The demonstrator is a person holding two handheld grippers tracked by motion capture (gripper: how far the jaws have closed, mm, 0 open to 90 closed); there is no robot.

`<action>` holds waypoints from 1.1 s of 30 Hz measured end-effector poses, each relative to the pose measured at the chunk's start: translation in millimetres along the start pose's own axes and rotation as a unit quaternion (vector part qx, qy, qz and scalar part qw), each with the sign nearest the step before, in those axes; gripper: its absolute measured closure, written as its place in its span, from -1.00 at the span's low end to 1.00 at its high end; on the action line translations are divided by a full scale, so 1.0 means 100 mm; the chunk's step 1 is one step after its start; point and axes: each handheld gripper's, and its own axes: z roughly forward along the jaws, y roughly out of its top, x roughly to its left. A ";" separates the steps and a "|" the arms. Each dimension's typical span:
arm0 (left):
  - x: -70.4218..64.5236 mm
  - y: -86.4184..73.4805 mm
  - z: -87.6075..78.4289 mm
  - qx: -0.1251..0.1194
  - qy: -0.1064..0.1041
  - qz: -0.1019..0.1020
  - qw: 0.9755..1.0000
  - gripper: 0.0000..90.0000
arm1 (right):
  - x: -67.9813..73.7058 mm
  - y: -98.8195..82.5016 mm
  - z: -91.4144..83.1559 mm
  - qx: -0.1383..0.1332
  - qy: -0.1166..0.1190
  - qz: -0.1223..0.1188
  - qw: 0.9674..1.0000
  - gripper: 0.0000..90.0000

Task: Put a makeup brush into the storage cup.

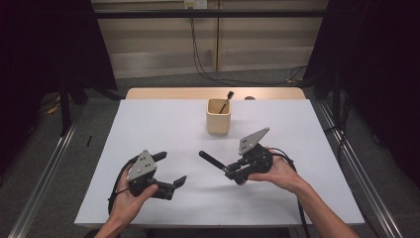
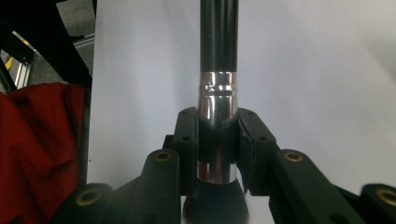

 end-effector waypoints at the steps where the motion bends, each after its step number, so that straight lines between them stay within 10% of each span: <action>1: 0.00 0.01 0.00 0.002 -0.002 0.003 1.000 -0.94 | 0.01 0.01 0.00 -0.002 0.002 0.001 1.000 0.59; 16: -0.01 0.13 0.08 0.033 -0.038 0.024 0.998 -0.94 | 0.01 0.13 0.07 0.063 0.005 -0.026 0.998 0.59; 33: -0.08 0.25 0.23 0.083 -0.079 0.072 0.991 -0.94 | 0.07 0.27 0.19 0.178 0.006 -0.069 0.982 0.59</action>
